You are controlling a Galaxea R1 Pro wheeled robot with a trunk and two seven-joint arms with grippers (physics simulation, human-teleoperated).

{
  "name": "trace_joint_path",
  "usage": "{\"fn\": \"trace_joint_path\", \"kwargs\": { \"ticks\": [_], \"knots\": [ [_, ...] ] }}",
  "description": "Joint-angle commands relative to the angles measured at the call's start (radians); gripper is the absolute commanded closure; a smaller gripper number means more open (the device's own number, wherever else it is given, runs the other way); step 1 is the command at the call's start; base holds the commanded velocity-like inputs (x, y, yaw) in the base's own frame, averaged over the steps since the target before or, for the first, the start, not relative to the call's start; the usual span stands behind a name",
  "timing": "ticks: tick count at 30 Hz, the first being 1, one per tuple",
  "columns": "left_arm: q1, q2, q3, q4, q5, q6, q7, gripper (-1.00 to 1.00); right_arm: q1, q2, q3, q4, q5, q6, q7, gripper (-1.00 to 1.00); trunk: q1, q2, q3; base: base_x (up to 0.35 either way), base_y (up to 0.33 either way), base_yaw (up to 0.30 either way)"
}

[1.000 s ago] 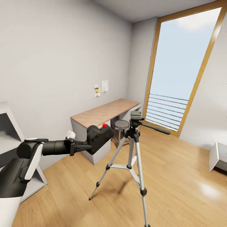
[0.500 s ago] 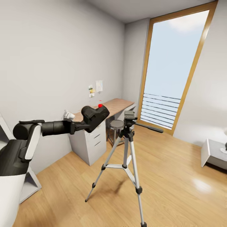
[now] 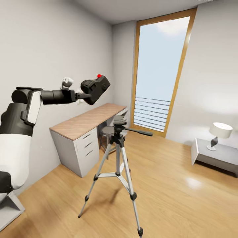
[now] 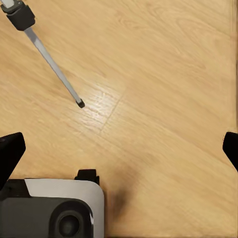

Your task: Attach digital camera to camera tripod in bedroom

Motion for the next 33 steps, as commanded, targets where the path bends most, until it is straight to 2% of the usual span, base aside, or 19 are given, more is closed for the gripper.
{"fn": "trace_joint_path", "kwargs": {
  "ticks": [1,2,5,6,7,8,9,18,28,33],
  "knots": [
    [-0.019,-0.008,-0.002,0.014,-0.001,0.003,-0.002,1.0,-0.002,-0.001,-0.009,0.005,0.008,-0.007,0.002,-1.0,0.001,-0.002,-0.002,0.0,0.0,-0.3],
    [-0.045,-0.025,-0.004,0.033,-0.002,0.003,-0.001,1.0,-0.002,0.0,-0.009,0.005,0.008,-0.007,0.002,-1.0,0.001,-0.002,-0.002,0.0,0.0,-0.3],
    [-0.069,-0.051,-0.012,0.042,-0.004,0.003,0.0,1.0,-0.002,0.0,-0.009,0.005,0.007,-0.007,0.002,-1.0,0.001,-0.002,-0.002,0.0,0.0,-0.3],
    [-0.07,-0.049,-0.038,-0.002,-0.004,0.003,0.0,1.0,-0.002,0.0,-0.009,0.005,0.007,-0.007,0.002,-1.0,0.001,-0.002,-0.002,0.0,0.0,-0.3],
    [-0.069,-0.047,-0.049,-0.019,-0.004,0.003,0.0,1.0,-0.002,0.0,-0.009,0.005,0.007,-0.007,0.002,-1.0,0.001,-0.002,-0.002,0.0,0.0,-0.3],
    [-0.066,-0.035,-0.075,-0.054,-0.005,0.003,0.0,1.0,-0.002,0.0,-0.009,0.005,0.008,-0.007,0.002,-1.0,0.001,-0.002,-0.002,0.0,0.0,-0.3],
    [-0.064,-0.011,-0.101,-0.082,-0.005,0.003,-0.002,1.0,-0.002,0.0,-0.009,0.005,0.007,-0.007,0.002,-1.0,0.001,-0.002,-0.002,0.0,0.0,-0.298],
    [-0.063,0.004,-0.122,-0.107,-0.005,0.003,-0.005,1.0,-0.002,0.0,-0.009,0.005,0.008,-0.007,0.002,-1.0,0.001,-0.002,-0.002,0.0,0.0,-0.246],
    [-0.062,0.015,-0.15,-0.119,-0.005,0.003,-0.005,1.0,-0.002,0.0,-0.009,0.005,0.007,-0.007,0.001,-1.0,0.001,-0.002,-0.002,0.0,0.01,-0.044],
    [-0.062,0.03,-0.154,-0.16,-0.005,0.003,-0.006,1.0,-0.002,0.0,-0.009,0.005,0.007,-0.007,0.001,-1.0,0.001,-0.002,-0.002,0.008,0.185,-0.007]
  ]
}}
